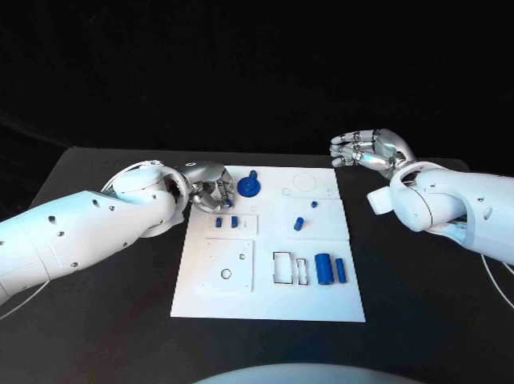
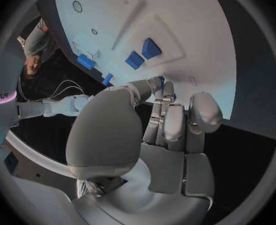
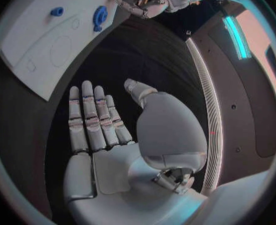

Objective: Assemble the parts on the task board

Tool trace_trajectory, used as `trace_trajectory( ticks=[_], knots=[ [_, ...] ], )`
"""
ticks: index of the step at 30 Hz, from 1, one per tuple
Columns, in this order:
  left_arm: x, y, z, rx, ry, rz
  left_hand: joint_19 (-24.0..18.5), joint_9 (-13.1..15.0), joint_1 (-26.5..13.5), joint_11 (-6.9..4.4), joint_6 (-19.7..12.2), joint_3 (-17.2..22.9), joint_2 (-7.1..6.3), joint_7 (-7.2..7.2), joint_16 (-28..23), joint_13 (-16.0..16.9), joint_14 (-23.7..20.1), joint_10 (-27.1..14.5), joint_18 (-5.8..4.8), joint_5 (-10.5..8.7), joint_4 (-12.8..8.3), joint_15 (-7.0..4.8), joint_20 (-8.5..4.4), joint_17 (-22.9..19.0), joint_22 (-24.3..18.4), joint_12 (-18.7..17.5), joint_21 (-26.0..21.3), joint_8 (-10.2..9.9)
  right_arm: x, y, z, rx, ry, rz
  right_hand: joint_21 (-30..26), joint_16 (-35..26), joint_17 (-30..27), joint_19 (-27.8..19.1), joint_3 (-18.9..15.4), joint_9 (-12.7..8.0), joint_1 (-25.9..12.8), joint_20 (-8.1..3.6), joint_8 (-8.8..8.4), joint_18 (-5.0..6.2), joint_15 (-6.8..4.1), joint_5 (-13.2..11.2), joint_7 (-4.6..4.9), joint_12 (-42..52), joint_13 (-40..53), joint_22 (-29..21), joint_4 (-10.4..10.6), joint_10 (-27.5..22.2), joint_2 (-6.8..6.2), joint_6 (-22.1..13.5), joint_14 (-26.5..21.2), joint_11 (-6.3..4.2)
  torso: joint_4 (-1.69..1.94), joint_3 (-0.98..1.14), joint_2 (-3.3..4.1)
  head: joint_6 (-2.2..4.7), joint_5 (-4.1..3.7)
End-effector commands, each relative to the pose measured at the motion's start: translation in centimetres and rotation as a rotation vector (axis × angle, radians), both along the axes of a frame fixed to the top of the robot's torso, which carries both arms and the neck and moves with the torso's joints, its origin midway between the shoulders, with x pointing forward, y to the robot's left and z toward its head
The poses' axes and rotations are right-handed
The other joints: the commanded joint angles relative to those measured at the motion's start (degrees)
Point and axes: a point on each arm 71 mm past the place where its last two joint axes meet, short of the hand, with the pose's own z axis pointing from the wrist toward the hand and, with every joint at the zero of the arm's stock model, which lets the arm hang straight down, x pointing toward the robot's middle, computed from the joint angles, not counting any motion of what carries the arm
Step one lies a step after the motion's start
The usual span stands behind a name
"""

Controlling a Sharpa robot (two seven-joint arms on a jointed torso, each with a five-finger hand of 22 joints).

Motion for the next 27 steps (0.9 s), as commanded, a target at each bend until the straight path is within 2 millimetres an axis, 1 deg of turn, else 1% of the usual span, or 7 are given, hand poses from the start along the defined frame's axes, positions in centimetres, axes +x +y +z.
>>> trace_trajectory(
  ticks=[1,8,9,10,14,27],
  knots=[
    [-0.08,-0.2,-0.14,0.002,0.024,-0.007,0.3,0.0,-0.5,0.0,0.4,-0.2,0.15,-0.14,-0.2,0.1,-0.1,0.6,-1.09,0.08,0.0,0.06,-0.04,0.2,0.2,-0.3,0.4,-0.4,-0.04,0.12,0.04,0.0,-0.008,0.012,-0.3,-0.2,-0.1,0.1,-0.3,-0.1,0.1,0.38,-0.19,0.79,0.28,0.4,3.59,0.2,-0.1,-0.1,-0.1,-0.3,0.57,-0.3,0.3,-0.16,-0.01,-0.01,0.01,-0.06,-0.01],
    [0.0,-0.19,-0.19,-0.001,0.03,-0.005,0.2,0.1,-0.6,-0.13,0.7,-0.3,0.28,-0.26,-0.2,0.2,-0.1,1.0,-1.09,0.08,0.0,-0.01,-0.09,0.1,0.3,-0.4,0.4,-0.4,-0.04,0.11,0.04,0.0,-0.008,0.012,-0.3,-0.2,-0.1,0.1,-0.3,-0.1,0.1,0.38,-0.19,0.79,0.28,0.4,3.59,0.2,-0.1,-0.1,-0.1,-0.3,0.57,-0.3,0.3,-0.16,0.02,-0.01,0.01,-0.09,-0.03],
    [0.01,-0.18,-0.2,-0.002,0.03,-0.005,0.2,0.2,-0.6,-0.16,0.8,-0.3,0.32,-0.29,-0.3,0.3,-0.2,1.1,-1.1,0.08,0.0,-0.04,-0.11,-0.1,0.4,-0.4,0.5,-0.4,-0.04,0.1,0.04,0.0,-0.008,0.011,-0.3,-0.2,-0.1,0.1,-0.3,-0.1,0.1,0.38,-0.19,0.79,0.28,0.4,3.59,0.2,-0.1,-0.1,-0.1,-0.3,0.57,-0.3,0.3,-0.16,0.03,-0.02,0.01,-0.09,-0.03],
    [0.03,-0.18,-0.2,-0.003,0.031,-0.004,0.3,0.2,-0.6,-0.22,0.9,-0.4,0.33,-0.35,-0.4,0.4,-0.2,1.3,-1.13,0.07,-0.1,-0.09,-0.15,-0.3,0.5,-0.5,0.6,-0.4,-0.04,0.09,0.04,0.0,-0.008,0.011,-0.3,-0.4,-0.2,0.1,-0.5,-0.1,0.0,0.39,-0.2,0.79,0.28,0.3,3.57,0.4,-0.3,-0.5,0.0,-0.3,0.84,-0.2,0.4,-0.17,0.04,-0.03,0.01,-0.11,-0.05],
    [0.06,-0.23,-0.2,-0.007,0.031,-0.004,0.3,0.3,-0.6,-0.27,1.0,-0.5,0.32,-0.39,-0.4,0.4,-0.3,1.5,-1.13,0.06,-0.1,-0.12,-0.19,-0.5,0.6,-0.5,0.7,-0.4,-0.03,0.07,0.03,0.0,-0.008,0.011,-0.3,-0.4,-0.2,0.1,-0.5,-0.1,0.0,0.39,-0.2,0.79,0.28,0.3,3.57,0.4,-0.3,-0.5,0.0,-0.3,0.84,-0.2,0.4,-0.17,0.02,-0.07,0.03,-0.12,-0.06],
    [0.07,-0.49,-0.2,-0.011,0.029,-0.007,0.2,0.5,-0.6,-0.6,1.7,-0.8,0.51,-0.7,-0.5,0.9,-0.3,2.4,-1.17,0.06,-0.2,-0.38,-0.45,-0.8,0.9,-0.6,0.9,-0.3,-0.01,0.09,0.03,0.0,-0.008,0.011,-0.3,-0.4,-0.2,0.1,-0.5,-0.1,0.0,0.39,-0.2,0.79,0.28,0.3,3.57,0.4,-0.3,-0.5,0.0,-0.3,0.84,-0.2,0.4,-0.17,0.04,-0.03,0.01,-0.13,-0.05]
  ],
)
